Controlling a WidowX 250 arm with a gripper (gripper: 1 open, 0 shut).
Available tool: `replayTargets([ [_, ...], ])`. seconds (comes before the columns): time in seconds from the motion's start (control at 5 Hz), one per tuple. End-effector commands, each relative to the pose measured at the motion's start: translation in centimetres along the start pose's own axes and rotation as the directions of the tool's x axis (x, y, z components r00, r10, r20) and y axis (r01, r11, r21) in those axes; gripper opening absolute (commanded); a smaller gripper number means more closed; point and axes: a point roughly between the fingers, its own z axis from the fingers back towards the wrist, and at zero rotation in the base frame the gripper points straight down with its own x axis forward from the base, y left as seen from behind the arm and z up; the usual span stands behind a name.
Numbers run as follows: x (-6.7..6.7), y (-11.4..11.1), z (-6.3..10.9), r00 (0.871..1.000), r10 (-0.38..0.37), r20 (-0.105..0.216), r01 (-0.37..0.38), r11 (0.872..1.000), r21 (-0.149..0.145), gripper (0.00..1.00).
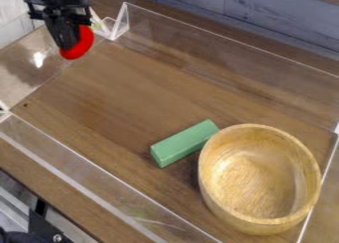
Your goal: Move the red object to the left side of the table
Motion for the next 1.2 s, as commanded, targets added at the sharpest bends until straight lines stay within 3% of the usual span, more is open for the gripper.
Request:
replayTargets([
  [0.0, 1.1, 0.4, 1.5, 0.999, -0.026, 0.046, 0.026, 1.000, -0.009, 0.00],
  [0.2, 0.6, 0.8, 1.1, 0.999, 0.033, 0.037, -0.031, 0.998, -0.052, 1.00],
  [0.4, -0.1, 0.6, 0.7, 0.996, 0.080, 0.031, -0.077, 0.993, -0.090, 1.00],
  [1.0, -1.3, 0.6, -1.9, 0.974, 0.224, 0.035, -0.219, 0.970, -0.106, 1.00],
])
